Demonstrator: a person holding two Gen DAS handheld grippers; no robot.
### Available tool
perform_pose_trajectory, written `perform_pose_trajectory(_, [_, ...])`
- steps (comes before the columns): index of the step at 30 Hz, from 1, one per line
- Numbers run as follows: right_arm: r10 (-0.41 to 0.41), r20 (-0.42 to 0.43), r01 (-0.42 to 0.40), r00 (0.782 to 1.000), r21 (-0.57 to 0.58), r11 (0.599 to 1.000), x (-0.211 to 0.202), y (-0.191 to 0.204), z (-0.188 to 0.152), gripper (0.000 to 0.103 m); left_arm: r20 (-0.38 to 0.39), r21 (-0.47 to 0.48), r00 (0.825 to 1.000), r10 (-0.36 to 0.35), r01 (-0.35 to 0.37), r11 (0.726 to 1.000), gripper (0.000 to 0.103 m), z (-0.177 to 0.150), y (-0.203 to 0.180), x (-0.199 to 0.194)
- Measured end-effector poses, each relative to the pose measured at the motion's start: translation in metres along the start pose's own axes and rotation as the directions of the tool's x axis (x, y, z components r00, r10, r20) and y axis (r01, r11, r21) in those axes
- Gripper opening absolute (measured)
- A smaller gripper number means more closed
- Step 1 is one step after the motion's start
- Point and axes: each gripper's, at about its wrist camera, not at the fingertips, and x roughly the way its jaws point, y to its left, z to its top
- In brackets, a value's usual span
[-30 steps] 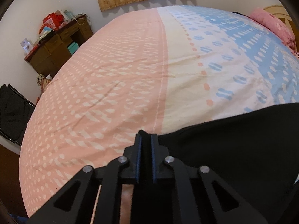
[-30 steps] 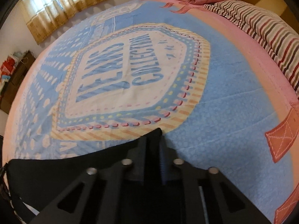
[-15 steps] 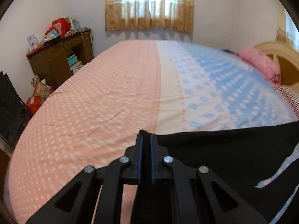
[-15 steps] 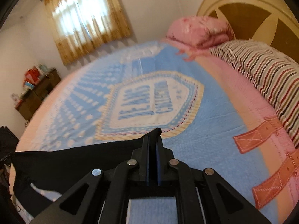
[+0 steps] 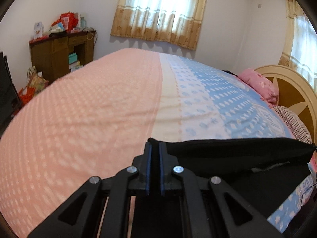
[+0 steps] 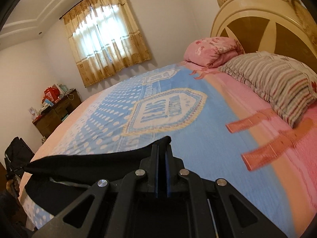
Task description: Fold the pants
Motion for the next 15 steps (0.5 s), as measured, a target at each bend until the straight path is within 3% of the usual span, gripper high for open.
perform_pose_trajectory(7, [-0.042, -0.056, 0.040, 0.998, -0.025, 0.999, -0.009, -0.012, -0.035, 0.005, -0.034, -0.037, 0.999, -0.027, 0.025, 0.999, 0.007, -0.039, 0.014, -0.005])
perform_pose_trajectory(15, [-0.084, -0.137, 0.073, 0.987, -0.086, 0.994, -0.020, -0.013, -0.064, 0.005, -0.028, 0.029, 0.999, -0.016, 0.017, 0.999, 0.009, -0.055, 0.016, -0.022])
